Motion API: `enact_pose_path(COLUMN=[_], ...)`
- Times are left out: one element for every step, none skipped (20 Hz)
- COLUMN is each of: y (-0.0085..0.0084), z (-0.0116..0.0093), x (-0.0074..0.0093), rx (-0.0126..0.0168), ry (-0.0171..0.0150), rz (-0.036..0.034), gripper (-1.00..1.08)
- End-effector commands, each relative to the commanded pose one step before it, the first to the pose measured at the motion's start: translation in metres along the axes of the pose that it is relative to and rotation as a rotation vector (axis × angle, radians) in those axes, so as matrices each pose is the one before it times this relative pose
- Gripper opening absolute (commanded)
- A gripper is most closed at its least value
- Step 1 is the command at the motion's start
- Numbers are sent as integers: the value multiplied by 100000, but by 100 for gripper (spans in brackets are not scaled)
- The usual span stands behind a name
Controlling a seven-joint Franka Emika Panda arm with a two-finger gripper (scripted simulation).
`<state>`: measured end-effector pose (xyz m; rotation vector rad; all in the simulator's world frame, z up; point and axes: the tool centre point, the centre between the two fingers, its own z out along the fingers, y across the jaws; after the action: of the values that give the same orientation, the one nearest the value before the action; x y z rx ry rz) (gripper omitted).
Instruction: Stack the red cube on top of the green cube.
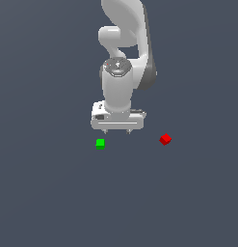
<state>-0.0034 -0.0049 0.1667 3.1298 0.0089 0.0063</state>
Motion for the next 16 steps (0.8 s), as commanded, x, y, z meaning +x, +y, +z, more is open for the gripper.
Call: enact_pose_path(y=[1, -73, -221, -364, -509, -650, -791, -929, -1062, -1193, -1317, -1437, -1551, -1659, -1763, -1830], z=[0, 25, 77, 128, 179, 229, 278, 327, 374, 420, 464, 506, 547, 586, 623, 648], x=[0, 6, 17, 28, 38, 48, 57, 66, 74, 81, 88, 94, 100, 104, 109, 111], rx=[0, 4, 18, 30, 42, 53, 64, 74, 84, 92, 98, 103, 106, 107, 108, 108], ry=[0, 1, 0, 1, 1, 1, 1, 1, 1, 1, 1, 0, -1, -3, -5, -6], rz=[0, -138, -420, -693, -968, -1238, -1507, -1768, -2023, -2273, -2511, -2742, -2962, -3172, -3373, -3505], gripper=[100, 100, 100, 100, 100, 100, 100, 100, 100, 100, 100, 100, 100, 100, 100, 100])
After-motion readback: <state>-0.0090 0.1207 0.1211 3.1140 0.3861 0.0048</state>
